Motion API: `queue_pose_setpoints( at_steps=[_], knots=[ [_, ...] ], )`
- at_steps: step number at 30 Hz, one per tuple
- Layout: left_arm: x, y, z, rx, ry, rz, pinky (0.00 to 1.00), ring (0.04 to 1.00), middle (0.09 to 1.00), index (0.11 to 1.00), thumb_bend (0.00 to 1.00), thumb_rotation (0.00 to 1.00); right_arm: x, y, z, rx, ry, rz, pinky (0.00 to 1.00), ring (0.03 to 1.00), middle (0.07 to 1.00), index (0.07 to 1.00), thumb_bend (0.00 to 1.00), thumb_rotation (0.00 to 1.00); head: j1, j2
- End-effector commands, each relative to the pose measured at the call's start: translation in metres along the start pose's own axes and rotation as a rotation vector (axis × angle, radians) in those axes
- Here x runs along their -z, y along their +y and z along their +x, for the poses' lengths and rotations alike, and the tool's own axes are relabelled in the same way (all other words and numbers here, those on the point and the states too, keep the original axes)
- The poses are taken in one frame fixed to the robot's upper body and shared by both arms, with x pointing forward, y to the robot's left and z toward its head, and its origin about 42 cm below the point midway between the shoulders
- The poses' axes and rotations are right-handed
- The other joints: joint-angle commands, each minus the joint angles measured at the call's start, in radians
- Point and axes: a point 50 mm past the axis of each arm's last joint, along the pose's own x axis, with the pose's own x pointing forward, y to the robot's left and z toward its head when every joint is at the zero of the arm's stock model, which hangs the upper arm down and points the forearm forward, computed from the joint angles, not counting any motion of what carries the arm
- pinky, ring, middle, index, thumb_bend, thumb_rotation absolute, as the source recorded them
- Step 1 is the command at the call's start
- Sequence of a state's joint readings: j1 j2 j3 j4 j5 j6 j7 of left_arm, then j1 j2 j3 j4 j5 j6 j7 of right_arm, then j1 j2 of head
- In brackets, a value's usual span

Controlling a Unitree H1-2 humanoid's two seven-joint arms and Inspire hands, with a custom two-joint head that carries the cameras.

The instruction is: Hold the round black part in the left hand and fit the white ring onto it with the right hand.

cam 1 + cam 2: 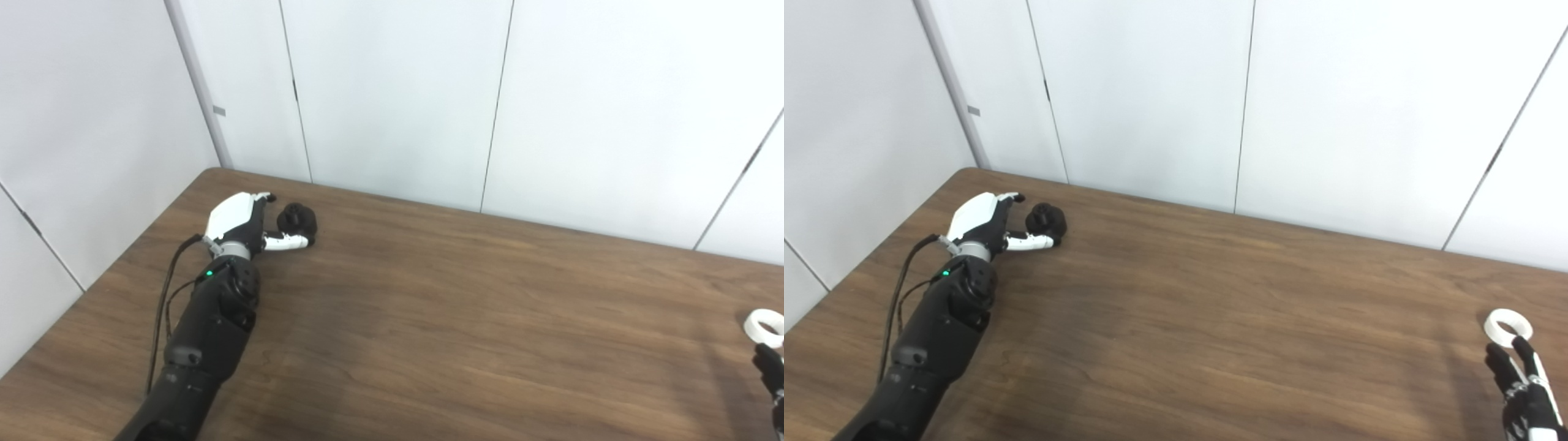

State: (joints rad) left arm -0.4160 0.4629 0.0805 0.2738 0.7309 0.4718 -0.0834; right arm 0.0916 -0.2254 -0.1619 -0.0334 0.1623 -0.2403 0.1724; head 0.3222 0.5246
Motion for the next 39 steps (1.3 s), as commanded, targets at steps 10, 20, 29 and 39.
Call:
queue_pose_setpoints(
  at_steps=[10, 20, 29, 39],
  knots=[
    [-0.018, 0.031, 0.027, -0.088, 0.001, 0.002, 1.0, 0.988, 0.944, 0.883, 0.96, 0.43, 0.03, 0.018, -0.03, 0.016, 0.116, 0.064, 1.0, 0.917, 0.908, 0.945, 0.59, 0.96, -0.003, -0.001],
    [-0.025, 0.025, 0.036, -0.057, 0.011, 0.009, 1.0, 0.992, 0.944, 0.843, 0.97, 0.43, 0.029, 0.016, -0.032, 0.025, 0.118, 0.064, 1.0, 0.913, 0.898, 0.926, 0.61, 0.94, -0.011, 0.004],
    [-0.036, 0.022, 0.043, -0.017, 0.007, 0.009, 1.0, 0.983, 0.933, 0.825, 0.94, 0.41, 0.03, 0.014, -0.034, 0.028, 0.119, 0.051, 1.0, 0.913, 0.894, 0.927, 0.62, 0.95, -0.016, 0.006],
    [-0.042, 0.019, 0.046, 0.009, 0.004, 0.001, 0.98, 0.977, 0.925, 0.8, 0.93, 0.41, 0.031, 0.013, -0.034, 0.034, 0.123, 0.052, 1.0, 0.917, 0.899, 0.93, 0.62, 0.95, -0.018, 0.007]
  ],
)
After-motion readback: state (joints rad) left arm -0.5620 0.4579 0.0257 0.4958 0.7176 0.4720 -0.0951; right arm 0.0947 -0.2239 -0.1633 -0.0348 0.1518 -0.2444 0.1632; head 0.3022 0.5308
